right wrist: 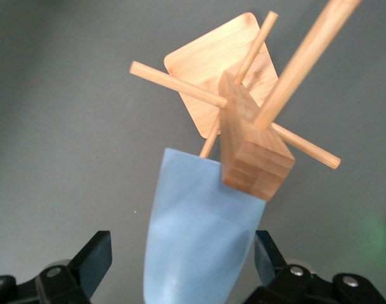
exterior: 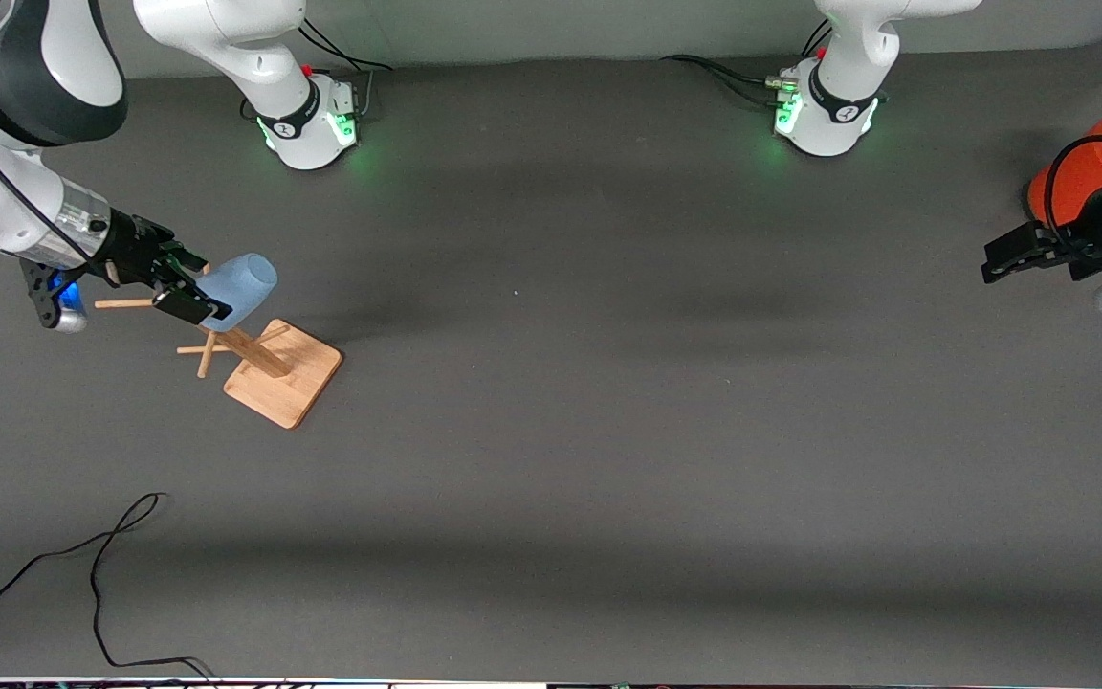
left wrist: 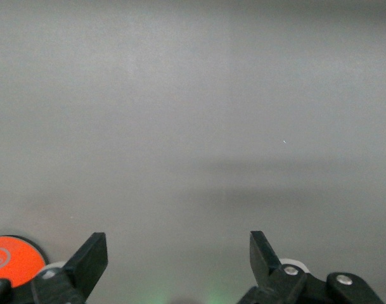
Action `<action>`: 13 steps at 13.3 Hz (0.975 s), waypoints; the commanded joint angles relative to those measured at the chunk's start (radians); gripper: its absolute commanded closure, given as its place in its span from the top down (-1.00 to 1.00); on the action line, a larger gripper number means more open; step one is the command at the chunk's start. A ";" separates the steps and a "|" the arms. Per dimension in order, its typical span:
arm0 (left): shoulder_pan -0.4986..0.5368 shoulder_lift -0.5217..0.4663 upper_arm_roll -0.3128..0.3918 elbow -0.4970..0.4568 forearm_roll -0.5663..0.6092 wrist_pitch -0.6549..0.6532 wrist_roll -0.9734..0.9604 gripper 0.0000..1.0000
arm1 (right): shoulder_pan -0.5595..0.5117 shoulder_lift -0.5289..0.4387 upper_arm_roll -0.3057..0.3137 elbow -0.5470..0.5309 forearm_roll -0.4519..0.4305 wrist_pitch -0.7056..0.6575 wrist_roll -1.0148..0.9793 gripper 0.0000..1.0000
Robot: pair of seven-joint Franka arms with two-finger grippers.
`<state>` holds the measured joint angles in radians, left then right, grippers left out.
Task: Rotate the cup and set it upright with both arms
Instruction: 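Grasp the blue cup with the right gripper and pull it off the peg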
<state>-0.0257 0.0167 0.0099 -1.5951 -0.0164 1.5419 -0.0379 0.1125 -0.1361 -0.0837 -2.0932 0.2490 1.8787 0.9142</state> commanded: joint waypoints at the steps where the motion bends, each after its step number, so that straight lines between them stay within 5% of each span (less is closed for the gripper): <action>1: 0.004 -0.003 -0.004 0.001 -0.005 0.000 -0.005 1.00 | 0.004 -0.036 0.001 -0.077 0.021 0.060 0.029 1.00; 6: 0.004 -0.003 -0.004 0.001 -0.005 0.000 -0.005 1.00 | 0.004 -0.033 0.001 -0.103 0.022 0.096 0.028 1.00; 10: 0.004 -0.003 -0.004 0.001 -0.005 0.000 -0.007 1.00 | 0.006 -0.030 0.001 -0.100 0.047 0.097 0.025 0.40; 13: 0.004 -0.003 -0.004 0.003 -0.005 0.000 -0.007 1.00 | 0.006 -0.031 0.001 -0.096 0.047 0.094 0.028 0.29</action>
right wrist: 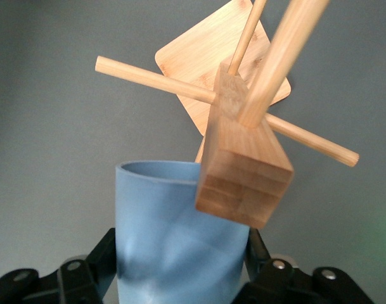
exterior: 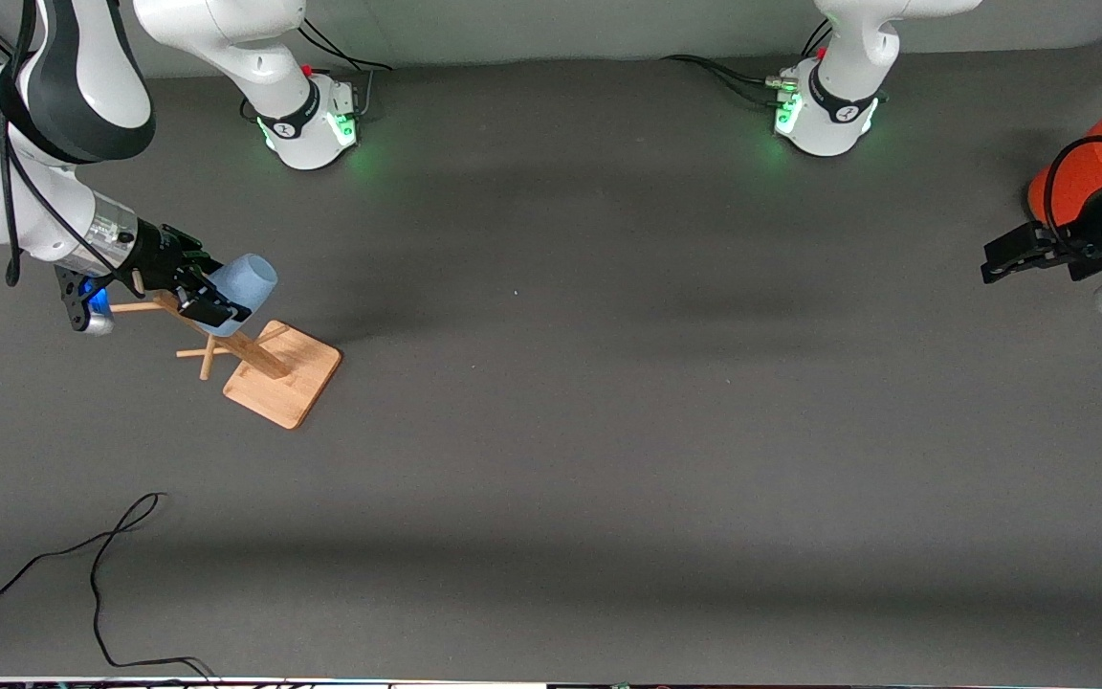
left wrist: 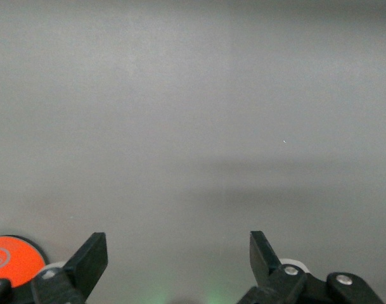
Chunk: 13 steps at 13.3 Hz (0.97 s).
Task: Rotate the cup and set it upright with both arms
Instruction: 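Grasp the blue cup with the right gripper and pull it off the peg, then carry the blue cup with the right gripper toward the table middle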
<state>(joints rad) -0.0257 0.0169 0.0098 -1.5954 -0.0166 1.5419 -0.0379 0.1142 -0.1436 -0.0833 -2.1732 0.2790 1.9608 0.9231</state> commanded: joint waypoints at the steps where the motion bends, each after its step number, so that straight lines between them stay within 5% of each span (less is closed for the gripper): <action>1: 0.004 -0.002 -0.004 0.003 -0.005 0.000 -0.007 1.00 | 0.004 -0.024 0.002 -0.013 0.025 0.007 0.019 0.27; 13: 0.004 0.000 -0.005 0.005 -0.006 0.006 -0.019 1.00 | 0.032 -0.050 0.037 0.061 0.124 -0.077 0.146 0.27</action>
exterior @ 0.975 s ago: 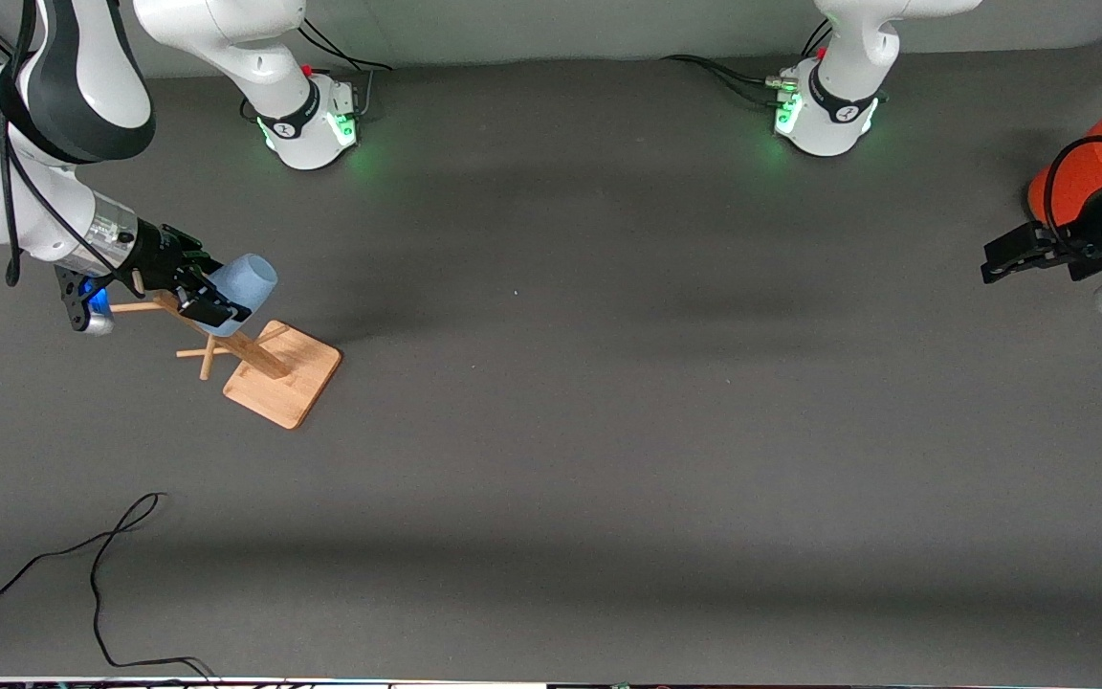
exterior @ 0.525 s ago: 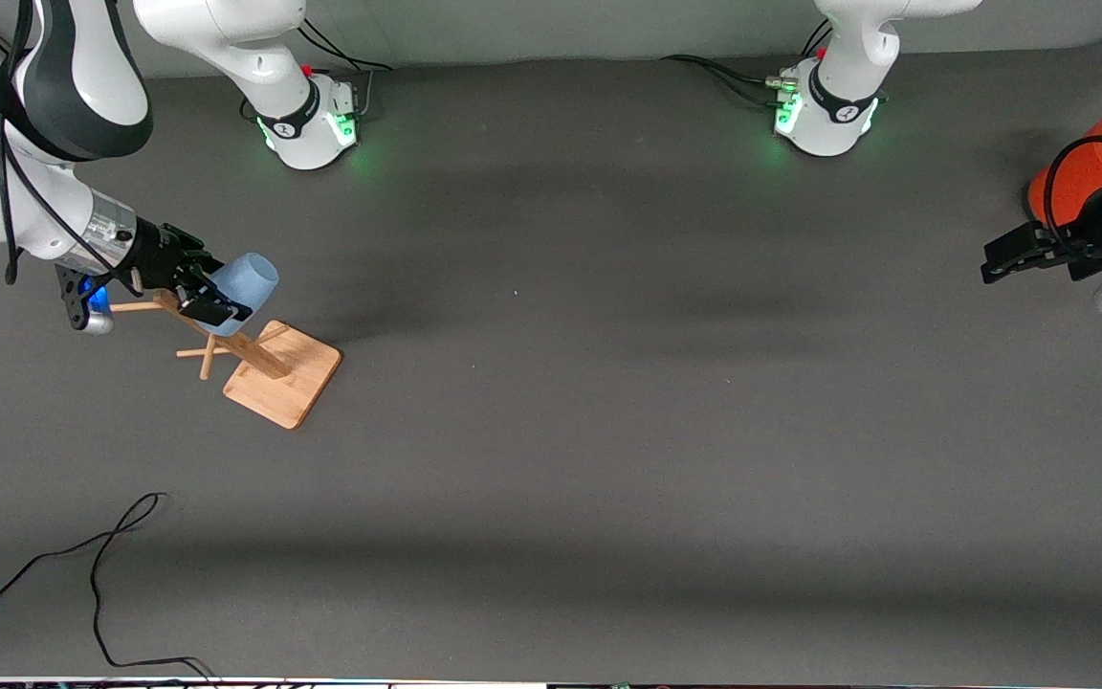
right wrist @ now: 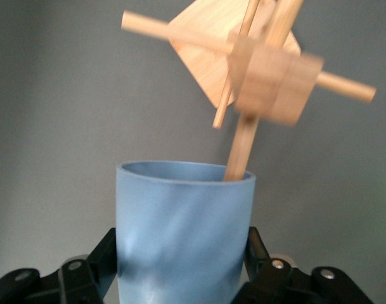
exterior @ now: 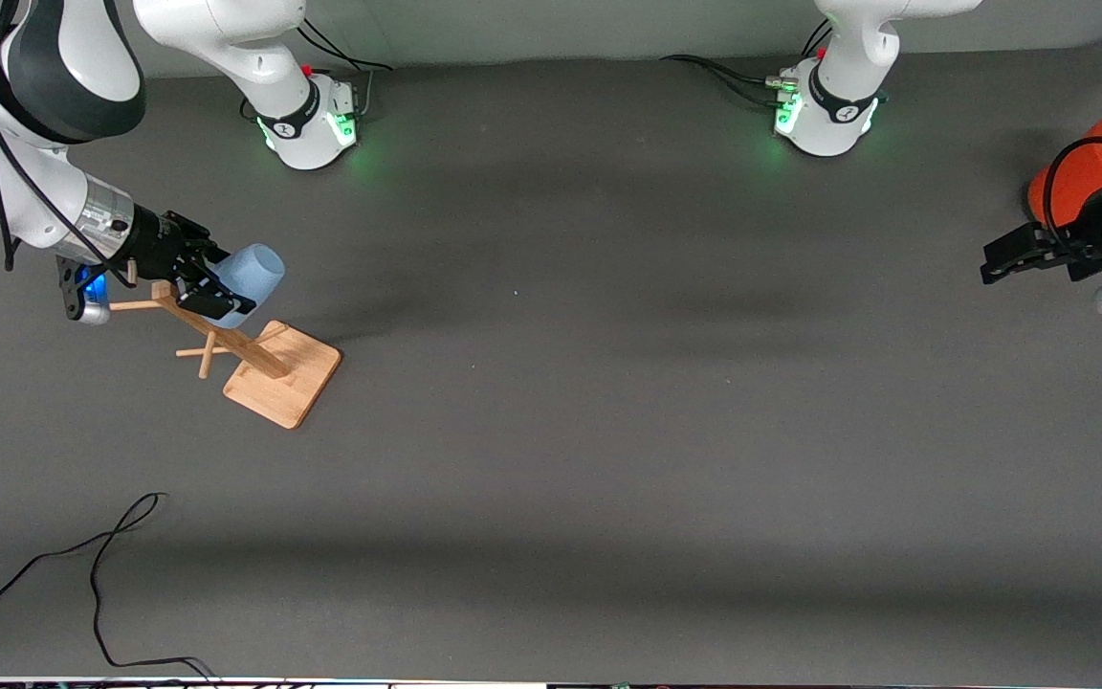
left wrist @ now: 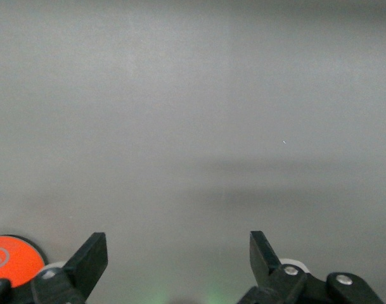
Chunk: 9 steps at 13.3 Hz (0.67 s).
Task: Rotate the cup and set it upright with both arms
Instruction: 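Carry the blue cup with the right gripper toward the table middle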
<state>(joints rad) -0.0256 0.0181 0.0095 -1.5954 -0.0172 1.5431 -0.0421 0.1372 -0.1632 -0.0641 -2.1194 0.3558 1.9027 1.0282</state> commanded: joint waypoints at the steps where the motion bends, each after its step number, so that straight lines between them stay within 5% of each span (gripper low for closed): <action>1: 0.003 -0.001 -0.003 0.005 -0.006 0.005 -0.015 1.00 | 0.010 -0.030 0.029 0.016 0.051 -0.017 0.076 0.27; 5: 0.004 0.000 -0.005 0.005 -0.006 0.005 -0.015 1.00 | 0.013 -0.027 0.127 0.059 0.060 -0.005 0.206 0.27; 9: 0.004 0.000 -0.005 0.005 -0.006 0.005 -0.015 1.00 | 0.015 0.013 0.294 0.119 0.101 0.082 0.399 0.27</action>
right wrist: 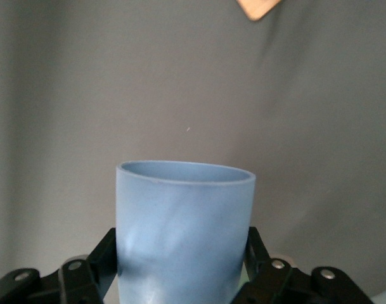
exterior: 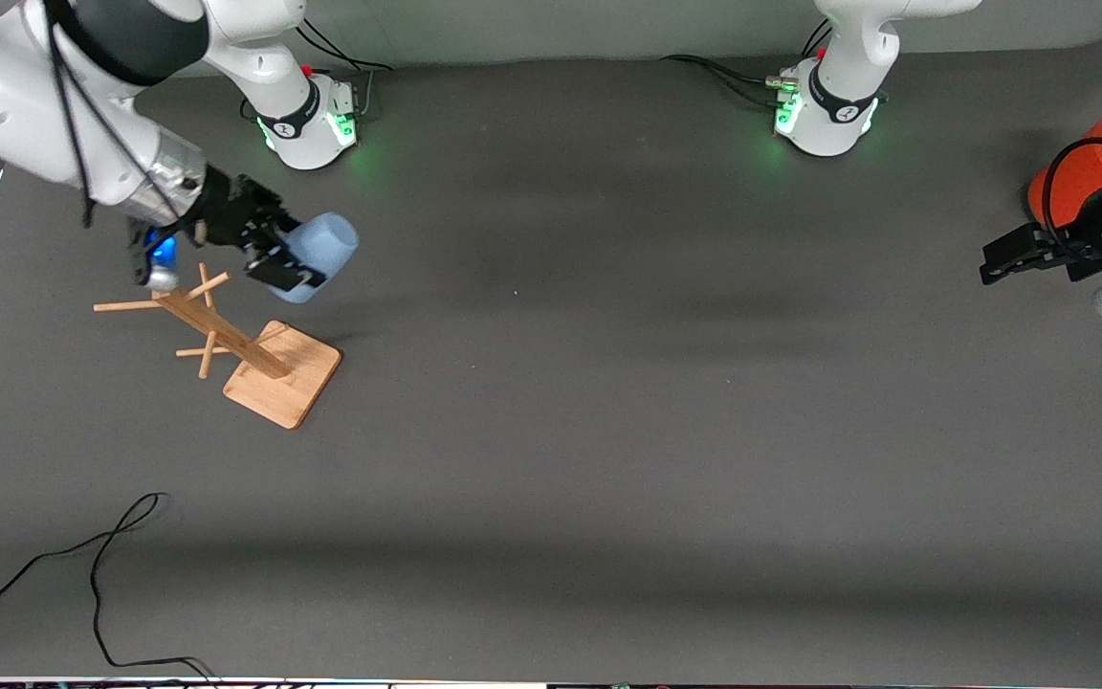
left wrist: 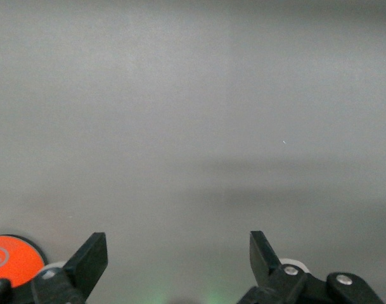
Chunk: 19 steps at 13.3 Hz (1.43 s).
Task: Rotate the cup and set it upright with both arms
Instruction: 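Carry the blue cup with the right gripper toward the table middle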
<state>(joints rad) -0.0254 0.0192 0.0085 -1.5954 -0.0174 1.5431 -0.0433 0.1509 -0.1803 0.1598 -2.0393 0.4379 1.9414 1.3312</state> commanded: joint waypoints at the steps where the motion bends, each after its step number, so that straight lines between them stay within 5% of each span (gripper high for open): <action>1: 0.004 -0.001 -0.004 0.005 -0.006 0.005 -0.013 1.00 | -0.001 0.062 0.123 0.065 0.007 0.056 0.138 0.27; 6: 0.002 -0.001 -0.004 0.006 -0.006 0.005 -0.013 1.00 | 0.042 0.295 0.286 0.206 -0.206 0.197 0.469 0.27; 16: 0.004 0.001 -0.004 0.005 -0.006 0.005 -0.013 1.00 | 0.347 0.757 0.294 0.448 -0.713 0.283 1.098 0.27; 19: 0.002 0.001 -0.004 0.005 -0.006 0.003 -0.013 1.00 | 0.377 0.846 0.294 0.452 -0.777 0.284 1.183 0.27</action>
<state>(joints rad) -0.0246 0.0211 0.0076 -1.5954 -0.0177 1.5440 -0.0437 0.5035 0.5939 0.4559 -1.6412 -0.2904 2.2365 2.4547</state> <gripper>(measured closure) 0.000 0.185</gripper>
